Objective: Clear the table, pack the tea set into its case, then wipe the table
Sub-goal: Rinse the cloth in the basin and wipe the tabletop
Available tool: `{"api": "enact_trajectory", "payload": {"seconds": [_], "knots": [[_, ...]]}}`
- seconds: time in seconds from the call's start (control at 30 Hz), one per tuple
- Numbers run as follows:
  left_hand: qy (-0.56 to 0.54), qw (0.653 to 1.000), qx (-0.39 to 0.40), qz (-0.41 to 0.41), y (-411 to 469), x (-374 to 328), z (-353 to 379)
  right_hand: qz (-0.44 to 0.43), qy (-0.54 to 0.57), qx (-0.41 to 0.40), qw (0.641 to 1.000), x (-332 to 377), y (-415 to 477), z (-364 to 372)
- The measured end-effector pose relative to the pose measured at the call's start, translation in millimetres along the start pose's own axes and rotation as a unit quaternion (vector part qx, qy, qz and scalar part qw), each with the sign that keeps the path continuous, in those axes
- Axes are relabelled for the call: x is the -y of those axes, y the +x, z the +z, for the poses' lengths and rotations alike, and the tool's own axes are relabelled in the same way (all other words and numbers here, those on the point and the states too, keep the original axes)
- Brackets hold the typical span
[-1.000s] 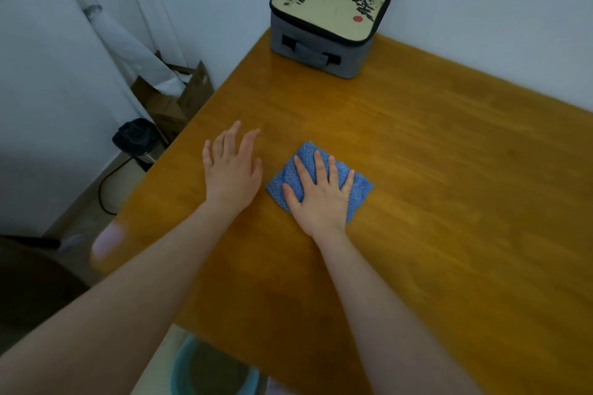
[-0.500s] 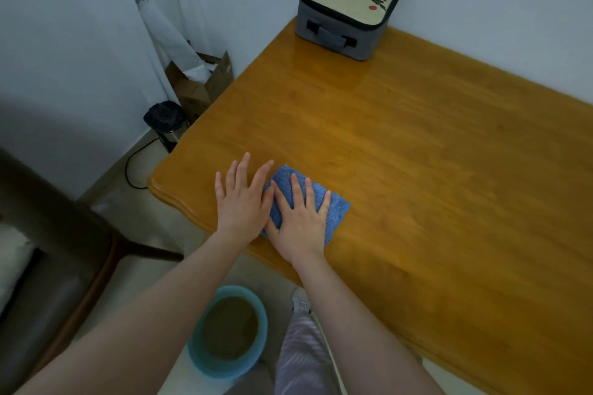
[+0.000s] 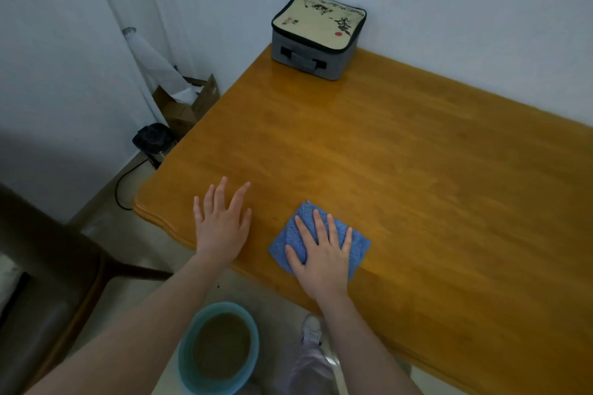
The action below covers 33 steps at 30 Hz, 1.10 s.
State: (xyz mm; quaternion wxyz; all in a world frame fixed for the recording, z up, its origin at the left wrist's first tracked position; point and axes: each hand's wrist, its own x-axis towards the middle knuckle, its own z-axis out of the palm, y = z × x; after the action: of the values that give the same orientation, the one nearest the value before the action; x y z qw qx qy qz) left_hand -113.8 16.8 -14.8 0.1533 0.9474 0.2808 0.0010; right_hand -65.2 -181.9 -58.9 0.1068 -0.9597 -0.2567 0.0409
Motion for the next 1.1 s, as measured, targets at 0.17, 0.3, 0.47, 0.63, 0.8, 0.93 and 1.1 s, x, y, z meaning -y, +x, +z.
{"api": "enact_trajectory", "payload": {"seconds": [0.17, 0.3, 0.47, 0.63, 0.8, 0.93, 1.1], "knots": [[0.019, 0.999, 0.019, 0.032, 21, -23, 8, 0.031, -0.008, -0.002, 0.999, -51, 25, -12], [0.034, 0.997, 0.035, 0.052, 50, -48, 19, 0.058, -0.007, -0.001, 0.998, -82, 64, -21], [0.061, 0.994, 0.050, 0.077, 101, -85, 32, 0.059, -0.013, 0.010, 0.998, -120, 125, -32], [0.098, 0.986, 0.038, 0.126, 159, -128, 39, 0.057, -0.015, 0.002, 0.998, -153, 193, -40], [0.135, 0.978, 0.025, 0.158, 227, -161, 39, 0.062, -0.031, 0.003, 0.998, -184, 272, -47], [0.130, 0.980, 0.024, 0.152, 271, -184, 46, 0.054, -0.035, -0.003, 0.998, -209, 333, -54], [0.123, 0.977, 0.035, 0.170, 310, -196, 63, 0.050, -0.046, -0.013, 0.998, -230, 403, -62]]}}
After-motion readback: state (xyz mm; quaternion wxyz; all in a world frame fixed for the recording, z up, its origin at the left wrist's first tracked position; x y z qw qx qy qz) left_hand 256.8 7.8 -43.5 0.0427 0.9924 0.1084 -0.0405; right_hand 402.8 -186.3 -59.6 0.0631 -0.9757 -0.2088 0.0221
